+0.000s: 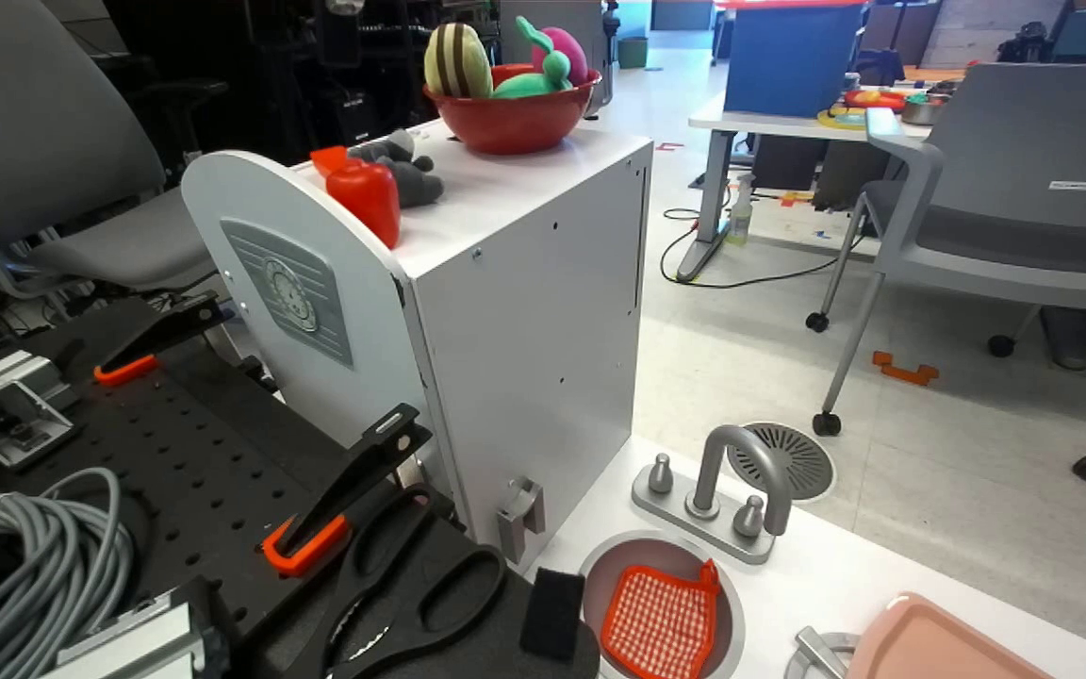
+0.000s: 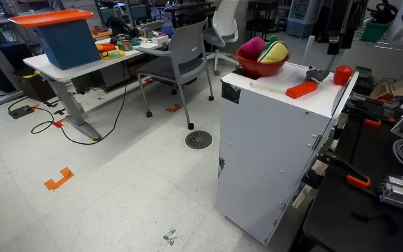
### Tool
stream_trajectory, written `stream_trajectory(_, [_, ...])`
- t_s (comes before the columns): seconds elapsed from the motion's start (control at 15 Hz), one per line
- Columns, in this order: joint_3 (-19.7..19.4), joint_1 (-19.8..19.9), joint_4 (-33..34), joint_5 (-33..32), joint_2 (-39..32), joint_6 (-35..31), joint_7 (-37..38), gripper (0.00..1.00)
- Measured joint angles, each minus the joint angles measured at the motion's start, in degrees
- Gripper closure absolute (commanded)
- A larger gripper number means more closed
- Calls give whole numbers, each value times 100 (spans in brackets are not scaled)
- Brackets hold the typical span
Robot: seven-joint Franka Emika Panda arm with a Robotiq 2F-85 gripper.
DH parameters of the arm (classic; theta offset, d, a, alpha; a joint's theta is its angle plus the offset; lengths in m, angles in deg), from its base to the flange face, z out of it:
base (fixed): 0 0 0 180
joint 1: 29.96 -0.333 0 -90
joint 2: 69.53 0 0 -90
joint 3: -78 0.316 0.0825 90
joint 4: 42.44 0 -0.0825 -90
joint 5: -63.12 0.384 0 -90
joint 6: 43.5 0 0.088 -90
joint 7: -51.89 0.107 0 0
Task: Put the grey bear in the red bowl
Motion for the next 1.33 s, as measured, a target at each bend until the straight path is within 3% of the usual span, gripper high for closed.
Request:
stream_trajectory(0.4, [0,72,181,-912,57,741,830,0])
stream_trajectory(0.67, [2,72,295,-1161,55,787,927,0])
stream_trajectory(1.33, [23,67,337,-1414,-60,-186,948,0])
